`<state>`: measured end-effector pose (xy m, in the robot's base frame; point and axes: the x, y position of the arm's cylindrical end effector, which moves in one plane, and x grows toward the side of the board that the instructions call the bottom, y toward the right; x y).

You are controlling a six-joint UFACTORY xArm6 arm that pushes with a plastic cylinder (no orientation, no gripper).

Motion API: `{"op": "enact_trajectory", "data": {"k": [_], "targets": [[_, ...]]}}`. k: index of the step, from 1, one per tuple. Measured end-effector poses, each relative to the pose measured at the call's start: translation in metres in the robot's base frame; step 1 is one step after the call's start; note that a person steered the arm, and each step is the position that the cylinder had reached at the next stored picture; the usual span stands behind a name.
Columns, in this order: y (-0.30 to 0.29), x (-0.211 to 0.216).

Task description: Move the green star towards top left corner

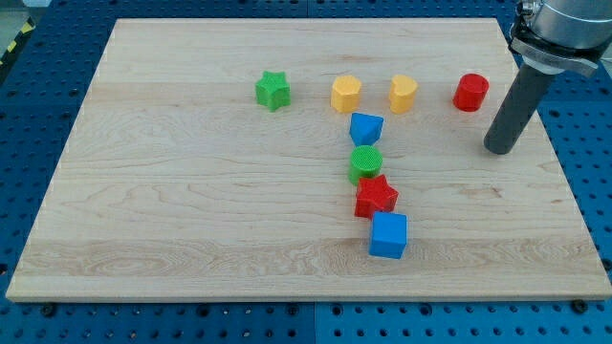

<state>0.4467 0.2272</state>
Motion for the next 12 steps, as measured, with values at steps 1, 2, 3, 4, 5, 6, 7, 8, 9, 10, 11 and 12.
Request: {"op": "enact_trajectory", "data": {"k": [1,2,3,4,5,6,7,8,9,10,11,12], "targets": [[0.000,0.000],[0.000,0.000],[0.000,0.000],[0.000,0.000],[-0.033,-0.011],[-0.105,-0.042],[-0.141,-0.046],[-0.170,-0.045],[-0.199,-0.045],[-0.232,-0.058],[-0.279,-0.078],[-0.323,-0.099]]}}
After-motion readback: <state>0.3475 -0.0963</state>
